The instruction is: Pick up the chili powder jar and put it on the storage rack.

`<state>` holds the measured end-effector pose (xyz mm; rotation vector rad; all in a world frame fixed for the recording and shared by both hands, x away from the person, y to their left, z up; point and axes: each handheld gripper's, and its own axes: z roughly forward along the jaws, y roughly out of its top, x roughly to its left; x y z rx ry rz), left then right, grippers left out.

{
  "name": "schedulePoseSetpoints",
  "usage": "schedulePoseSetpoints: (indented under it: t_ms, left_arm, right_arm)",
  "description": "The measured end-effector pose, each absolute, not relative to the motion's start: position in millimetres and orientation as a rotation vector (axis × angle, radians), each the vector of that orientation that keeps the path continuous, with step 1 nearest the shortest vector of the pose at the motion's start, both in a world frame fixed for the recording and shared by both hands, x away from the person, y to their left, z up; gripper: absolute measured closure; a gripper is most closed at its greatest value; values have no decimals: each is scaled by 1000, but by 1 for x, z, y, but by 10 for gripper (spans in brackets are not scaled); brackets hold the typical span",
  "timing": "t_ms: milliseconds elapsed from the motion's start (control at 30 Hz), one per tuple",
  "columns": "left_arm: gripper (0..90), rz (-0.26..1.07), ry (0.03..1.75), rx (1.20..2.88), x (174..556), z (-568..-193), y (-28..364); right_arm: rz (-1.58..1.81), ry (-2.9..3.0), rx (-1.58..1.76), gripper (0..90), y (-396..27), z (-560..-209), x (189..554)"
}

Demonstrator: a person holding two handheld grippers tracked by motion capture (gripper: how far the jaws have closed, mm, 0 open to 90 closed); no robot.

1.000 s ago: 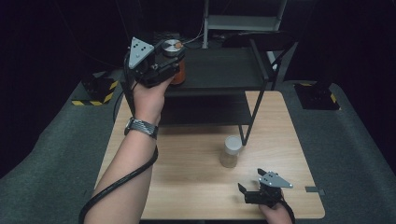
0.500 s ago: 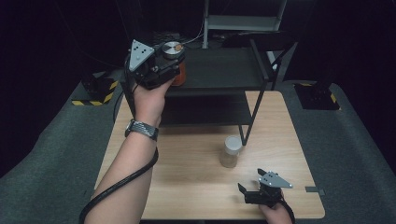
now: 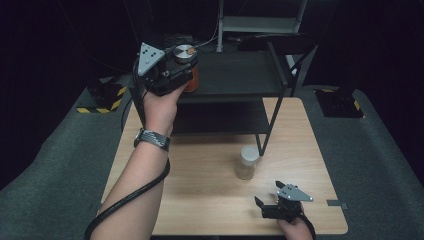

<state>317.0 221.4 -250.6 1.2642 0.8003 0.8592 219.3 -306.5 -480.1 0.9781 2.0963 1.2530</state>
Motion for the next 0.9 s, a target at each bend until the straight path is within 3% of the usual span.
schedulePoseSetpoints:
  t_ms: [100, 267, 333, 900]
  left_arm:
    - [284, 880, 807, 1268, 313, -251, 219]
    - [58, 888, 854, 1269, 305, -249, 218]
    - [7, 878, 863, 1267, 304, -250, 221]
    - [3, 854, 806, 1304, 282, -254, 227]
  right_arm:
    - [1253, 2095, 980, 3, -306, -480, 219]
    - [1246, 2099, 975, 3, -306, -480, 219]
    - [1246, 2098, 978, 3, -305, -480, 219]
    - [1222, 2097, 967, 3, -302, -479, 218]
